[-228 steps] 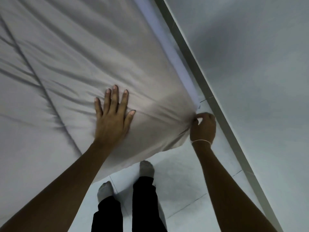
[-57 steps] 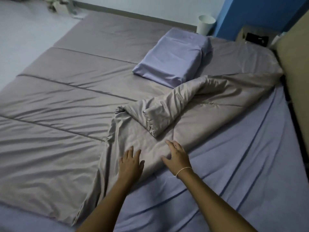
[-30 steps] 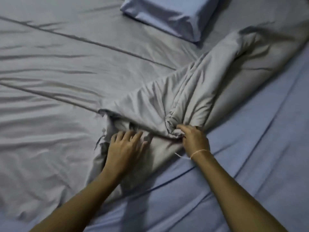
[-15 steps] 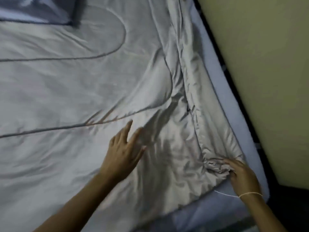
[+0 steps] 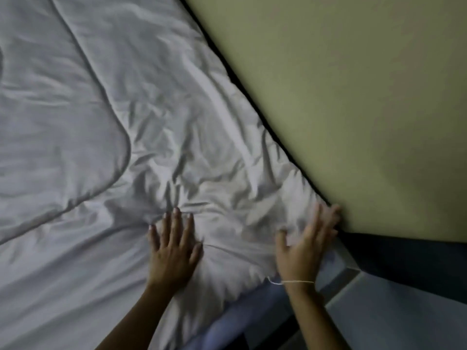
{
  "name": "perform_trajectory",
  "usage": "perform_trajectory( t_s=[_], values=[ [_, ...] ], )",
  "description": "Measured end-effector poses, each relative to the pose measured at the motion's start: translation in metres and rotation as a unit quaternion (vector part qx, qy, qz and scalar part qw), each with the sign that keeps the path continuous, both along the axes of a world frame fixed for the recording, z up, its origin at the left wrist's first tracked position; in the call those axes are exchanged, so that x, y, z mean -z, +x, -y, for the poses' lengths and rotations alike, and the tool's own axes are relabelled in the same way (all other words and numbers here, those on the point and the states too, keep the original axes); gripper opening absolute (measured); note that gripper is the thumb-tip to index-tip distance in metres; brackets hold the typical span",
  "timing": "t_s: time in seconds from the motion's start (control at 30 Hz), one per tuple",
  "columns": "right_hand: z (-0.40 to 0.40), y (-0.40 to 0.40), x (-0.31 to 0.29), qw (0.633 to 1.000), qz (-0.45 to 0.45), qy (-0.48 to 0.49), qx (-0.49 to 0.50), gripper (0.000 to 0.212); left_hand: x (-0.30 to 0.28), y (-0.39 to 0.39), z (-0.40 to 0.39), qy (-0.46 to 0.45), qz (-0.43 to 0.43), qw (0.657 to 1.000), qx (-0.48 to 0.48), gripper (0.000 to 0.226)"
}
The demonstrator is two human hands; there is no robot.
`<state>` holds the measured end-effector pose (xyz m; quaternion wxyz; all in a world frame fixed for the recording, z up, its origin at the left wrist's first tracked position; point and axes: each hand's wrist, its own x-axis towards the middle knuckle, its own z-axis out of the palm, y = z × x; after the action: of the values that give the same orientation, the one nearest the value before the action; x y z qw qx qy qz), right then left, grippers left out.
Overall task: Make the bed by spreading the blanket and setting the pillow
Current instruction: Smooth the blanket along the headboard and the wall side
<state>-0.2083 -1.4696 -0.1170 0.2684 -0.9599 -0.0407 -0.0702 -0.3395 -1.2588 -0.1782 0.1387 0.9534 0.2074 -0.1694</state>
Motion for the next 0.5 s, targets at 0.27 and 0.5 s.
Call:
perform_trajectory(
  t_s=[0.27,0.5],
  values=[
    [0.009,0.015,0.084,0.964,-0.196,-0.177,-0.018,0.068,0.006,0.004,0.014,0.027,0.035,0.999,-0.012,0.077],
    [0.036,0.025,0.091,0.992,-0.049,-0.081,0.078,0.042,0.013,0.014,0.068,-0.013,0.089,0.960,0.264,0.091]
  ],
)
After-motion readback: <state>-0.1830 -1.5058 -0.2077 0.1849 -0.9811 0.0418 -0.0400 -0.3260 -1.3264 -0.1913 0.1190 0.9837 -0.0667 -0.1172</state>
